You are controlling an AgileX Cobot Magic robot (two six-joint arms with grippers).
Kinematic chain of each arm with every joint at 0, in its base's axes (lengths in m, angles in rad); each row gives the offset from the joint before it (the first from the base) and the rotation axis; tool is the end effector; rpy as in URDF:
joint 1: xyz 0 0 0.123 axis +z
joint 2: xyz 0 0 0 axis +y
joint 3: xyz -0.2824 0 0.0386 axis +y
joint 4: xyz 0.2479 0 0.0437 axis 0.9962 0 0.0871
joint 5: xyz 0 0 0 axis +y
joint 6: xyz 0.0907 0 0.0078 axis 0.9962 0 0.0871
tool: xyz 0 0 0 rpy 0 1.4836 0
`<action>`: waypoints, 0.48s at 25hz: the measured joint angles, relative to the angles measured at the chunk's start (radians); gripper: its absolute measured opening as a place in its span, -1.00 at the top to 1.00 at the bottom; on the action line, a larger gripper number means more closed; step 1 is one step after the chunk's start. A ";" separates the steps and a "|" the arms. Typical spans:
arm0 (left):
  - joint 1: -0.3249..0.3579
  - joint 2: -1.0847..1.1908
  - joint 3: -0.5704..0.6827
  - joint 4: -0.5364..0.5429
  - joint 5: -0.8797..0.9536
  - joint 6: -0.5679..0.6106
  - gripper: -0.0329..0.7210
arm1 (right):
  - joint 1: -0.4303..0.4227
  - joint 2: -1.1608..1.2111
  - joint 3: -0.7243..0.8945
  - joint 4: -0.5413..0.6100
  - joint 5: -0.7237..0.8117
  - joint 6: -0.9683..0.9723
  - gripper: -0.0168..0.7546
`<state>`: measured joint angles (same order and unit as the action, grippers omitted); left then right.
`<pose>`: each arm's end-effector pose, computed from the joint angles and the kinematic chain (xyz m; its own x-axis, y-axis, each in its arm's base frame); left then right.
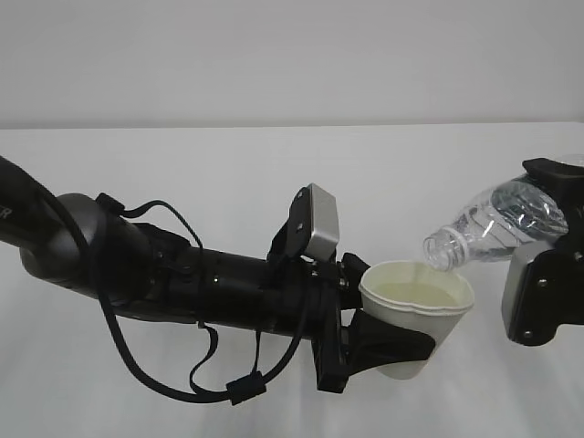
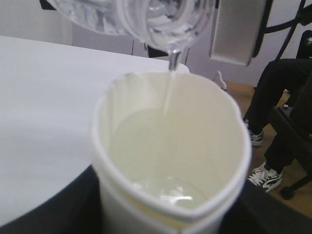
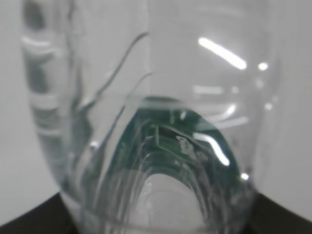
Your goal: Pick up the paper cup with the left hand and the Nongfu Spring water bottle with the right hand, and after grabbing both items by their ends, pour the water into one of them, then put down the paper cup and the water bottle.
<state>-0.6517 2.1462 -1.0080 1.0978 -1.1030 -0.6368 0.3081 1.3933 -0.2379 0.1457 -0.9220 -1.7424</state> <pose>0.2600 -0.2893 0.1148 -0.1644 0.1906 -0.9678 0.9861 0.0086 -0.1658 0.2105 0.0559 0.1848 0.2035 -0.9740 0.0995 -0.1272 -0.1271 -0.9837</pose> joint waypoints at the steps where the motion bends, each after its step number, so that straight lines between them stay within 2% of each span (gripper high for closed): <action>1: 0.000 0.000 0.000 0.000 0.000 0.000 -0.22 | 0.000 0.000 0.000 0.000 0.000 0.016 -0.09; 6: 0.000 0.000 0.000 0.000 0.002 0.000 -0.22 | 0.000 0.000 0.000 -0.001 0.000 0.094 -0.09; 12: 0.000 0.000 -0.007 0.005 0.016 0.000 -0.22 | 0.000 0.000 0.000 -0.001 0.000 0.280 -0.09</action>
<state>-0.6517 2.1462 -1.0148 1.1031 -1.0865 -0.6368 0.3081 1.3933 -0.2379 0.1451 -0.9220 -1.4627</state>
